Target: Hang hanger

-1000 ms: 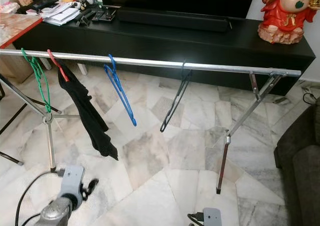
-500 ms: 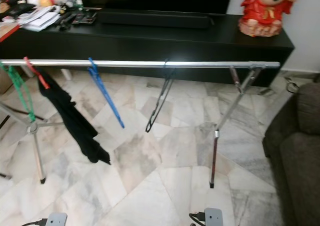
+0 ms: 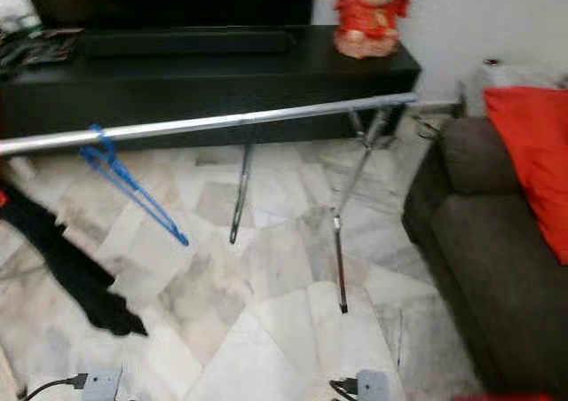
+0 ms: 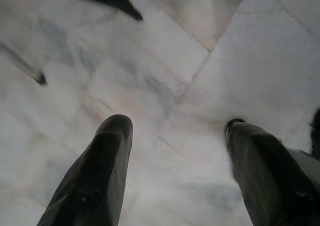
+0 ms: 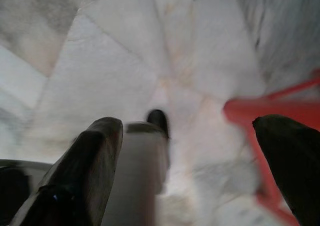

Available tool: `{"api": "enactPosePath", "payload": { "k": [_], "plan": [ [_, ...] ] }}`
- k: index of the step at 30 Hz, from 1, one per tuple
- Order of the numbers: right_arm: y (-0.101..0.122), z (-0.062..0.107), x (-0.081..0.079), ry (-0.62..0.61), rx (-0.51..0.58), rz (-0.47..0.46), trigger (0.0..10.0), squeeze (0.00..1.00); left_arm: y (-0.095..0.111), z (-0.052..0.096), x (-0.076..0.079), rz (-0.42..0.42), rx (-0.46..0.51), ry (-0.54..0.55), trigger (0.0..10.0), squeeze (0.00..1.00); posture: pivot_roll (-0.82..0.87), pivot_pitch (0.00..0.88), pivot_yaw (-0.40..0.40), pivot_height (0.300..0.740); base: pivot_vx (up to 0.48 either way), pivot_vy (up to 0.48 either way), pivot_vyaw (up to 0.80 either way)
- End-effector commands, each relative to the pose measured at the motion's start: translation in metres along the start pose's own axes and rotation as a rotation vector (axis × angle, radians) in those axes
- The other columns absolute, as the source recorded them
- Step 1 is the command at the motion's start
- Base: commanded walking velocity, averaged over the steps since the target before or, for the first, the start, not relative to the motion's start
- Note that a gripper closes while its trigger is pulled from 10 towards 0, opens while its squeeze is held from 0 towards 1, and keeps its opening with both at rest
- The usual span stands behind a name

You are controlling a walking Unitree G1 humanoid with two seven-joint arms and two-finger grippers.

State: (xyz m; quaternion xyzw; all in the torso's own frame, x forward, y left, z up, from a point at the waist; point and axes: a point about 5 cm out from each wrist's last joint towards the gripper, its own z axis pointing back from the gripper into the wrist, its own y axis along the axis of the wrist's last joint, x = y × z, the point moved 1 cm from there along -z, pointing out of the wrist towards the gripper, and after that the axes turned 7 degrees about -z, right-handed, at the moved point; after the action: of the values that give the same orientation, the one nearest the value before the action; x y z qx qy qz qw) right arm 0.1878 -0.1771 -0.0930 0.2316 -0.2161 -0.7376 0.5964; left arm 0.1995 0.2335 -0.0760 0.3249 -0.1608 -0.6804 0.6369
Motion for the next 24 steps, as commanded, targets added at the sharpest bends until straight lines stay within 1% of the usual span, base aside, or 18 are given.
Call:
{"api": "enactPosePath", "payload": {
  "k": [1, 7, 14, 20, 24],
  "plan": [
    [-0.003, 0.001, 0.011, -0.026, -0.014, -0.003, 10.0, 0.0, -0.005, 0.001, 0.006, 0.006, -0.016, -0.013, 10.0, 0.0, -0.08, 0.166, 0.015, 0.74, 0.0, 0.0, -0.8],
    [-0.004, 0.002, 0.012, -0.028, -0.015, 0.0, 10.0, 0.0, -0.02, 0.005, 0.011, -0.001, -0.048, -0.023, 10.0, 0.0, -0.08, 0.162, 0.016, 0.74, 0.0, 0.0, -0.8],
    [-0.003, 0.002, 0.011, -0.026, -0.015, 0.003, 10.0, 0.0, -0.02, 0.005, 0.011, 0.003, -0.046, -0.027, 10.0, 0.0, -0.08, 0.158, 0.017, 0.74, 0.0, 0.0, -0.8],
    [-0.003, 0.001, 0.011, -0.029, -0.013, -0.001, 10.0, 0.0, -0.013, 0.004, 0.016, -0.008, -0.024, -0.047, 10.0, 0.0, -0.09, 0.167, 0.02, 0.74, 0.0, 0.0, -0.8],
    [-0.003, 0.001, 0.011, -0.032, -0.012, -0.005, 10.0, 0.0, -0.013, 0.004, 0.017, -0.003, -0.021, -0.048, 10.0, 0.0, -0.09, 0.171, 0.022, 0.74, 0.0, 0.0, -0.8]
  ]
}}
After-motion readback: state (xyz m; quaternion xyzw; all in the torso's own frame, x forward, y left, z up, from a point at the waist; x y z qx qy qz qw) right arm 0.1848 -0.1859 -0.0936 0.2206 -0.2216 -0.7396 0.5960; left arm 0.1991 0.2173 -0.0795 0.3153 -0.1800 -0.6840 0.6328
